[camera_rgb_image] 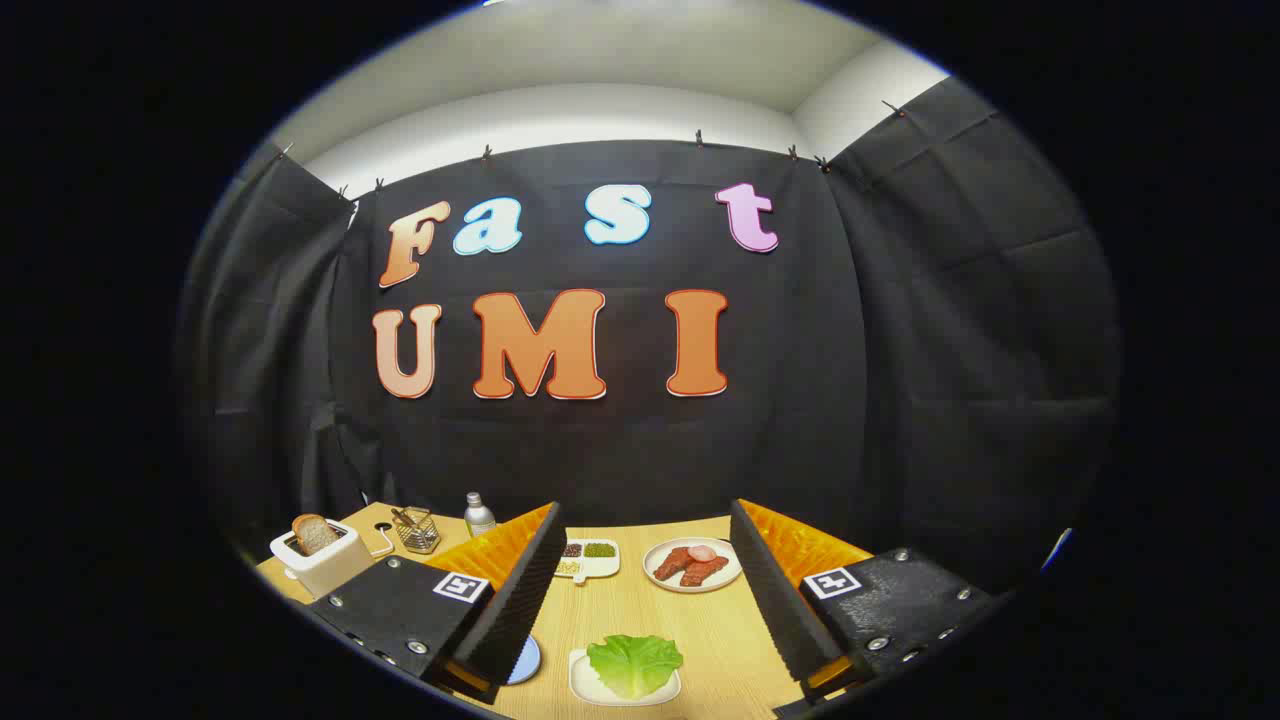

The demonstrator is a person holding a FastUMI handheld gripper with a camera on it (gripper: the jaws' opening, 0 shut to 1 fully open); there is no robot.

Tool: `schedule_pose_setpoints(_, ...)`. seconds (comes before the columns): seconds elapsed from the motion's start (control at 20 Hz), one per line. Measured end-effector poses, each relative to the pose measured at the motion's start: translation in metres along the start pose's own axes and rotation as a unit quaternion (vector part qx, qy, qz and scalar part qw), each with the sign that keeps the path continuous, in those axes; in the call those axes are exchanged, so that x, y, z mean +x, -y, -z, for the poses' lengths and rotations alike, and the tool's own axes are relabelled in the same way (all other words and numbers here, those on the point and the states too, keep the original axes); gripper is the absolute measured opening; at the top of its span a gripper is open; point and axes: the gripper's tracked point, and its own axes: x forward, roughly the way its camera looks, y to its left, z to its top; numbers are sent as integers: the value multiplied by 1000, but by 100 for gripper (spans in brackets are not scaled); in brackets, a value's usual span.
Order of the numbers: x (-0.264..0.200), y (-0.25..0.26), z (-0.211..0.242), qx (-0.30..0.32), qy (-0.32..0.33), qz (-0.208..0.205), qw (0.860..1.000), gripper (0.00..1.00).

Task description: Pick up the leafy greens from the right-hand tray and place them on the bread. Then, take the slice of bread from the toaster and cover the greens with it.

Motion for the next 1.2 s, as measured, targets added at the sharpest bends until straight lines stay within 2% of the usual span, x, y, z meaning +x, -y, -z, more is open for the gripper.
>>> schedule_pose_setpoints(0.75, 9, 1, 15, -7, -11, -4, 1000, 98)
schedule_pose_setpoints(1.0, 16, -3, 34, -21, -25, -4, 999, 98)
schedule_pose_setpoints(1.2, 26, -13, 63, -18, -53, -20, 998, 99)
